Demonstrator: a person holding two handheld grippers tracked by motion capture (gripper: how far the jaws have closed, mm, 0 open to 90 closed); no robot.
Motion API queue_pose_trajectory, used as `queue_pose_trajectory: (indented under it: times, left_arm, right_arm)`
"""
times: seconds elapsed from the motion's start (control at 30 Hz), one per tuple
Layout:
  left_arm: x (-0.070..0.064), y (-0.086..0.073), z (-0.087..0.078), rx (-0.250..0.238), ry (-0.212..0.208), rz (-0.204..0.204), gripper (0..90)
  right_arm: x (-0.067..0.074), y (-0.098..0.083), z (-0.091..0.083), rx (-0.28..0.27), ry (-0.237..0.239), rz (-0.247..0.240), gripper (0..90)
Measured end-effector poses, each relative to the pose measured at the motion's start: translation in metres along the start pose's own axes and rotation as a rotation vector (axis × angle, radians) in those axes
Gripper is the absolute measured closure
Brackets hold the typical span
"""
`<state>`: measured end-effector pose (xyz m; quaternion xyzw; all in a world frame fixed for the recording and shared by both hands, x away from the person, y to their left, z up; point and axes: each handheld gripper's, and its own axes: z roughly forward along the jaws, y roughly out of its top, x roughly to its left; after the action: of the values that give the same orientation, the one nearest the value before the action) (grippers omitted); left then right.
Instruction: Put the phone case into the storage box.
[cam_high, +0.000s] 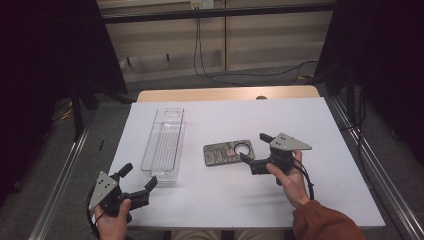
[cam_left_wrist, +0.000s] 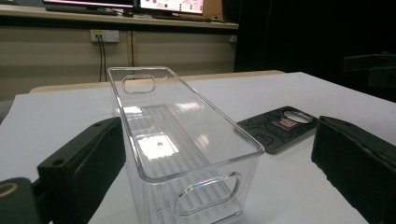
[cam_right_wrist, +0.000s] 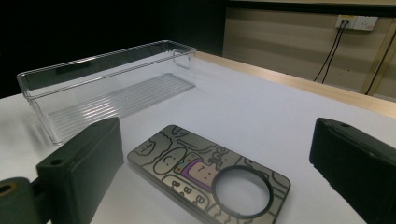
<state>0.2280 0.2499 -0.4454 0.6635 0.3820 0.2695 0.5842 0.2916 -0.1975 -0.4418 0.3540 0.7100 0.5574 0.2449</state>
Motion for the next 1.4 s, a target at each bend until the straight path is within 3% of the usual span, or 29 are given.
queue_pose_trajectory:
  times: [0.73, 1.4]
  left_arm:
    - [0.002, 0.0, -0.001, -0.003, -0.001, 0.001, 3.2]
    - [0.003, 0.0, 0.001, -0.003, -0.011, -0.001, 3.2]
  right_arm:
    - [-0.01, 0.022, 0.048, -0.031, 0.009, 0.025, 0.8]
    - [-0.013, 0.029, 0.089, -0.021, -0.019, -0.004, 1.0]
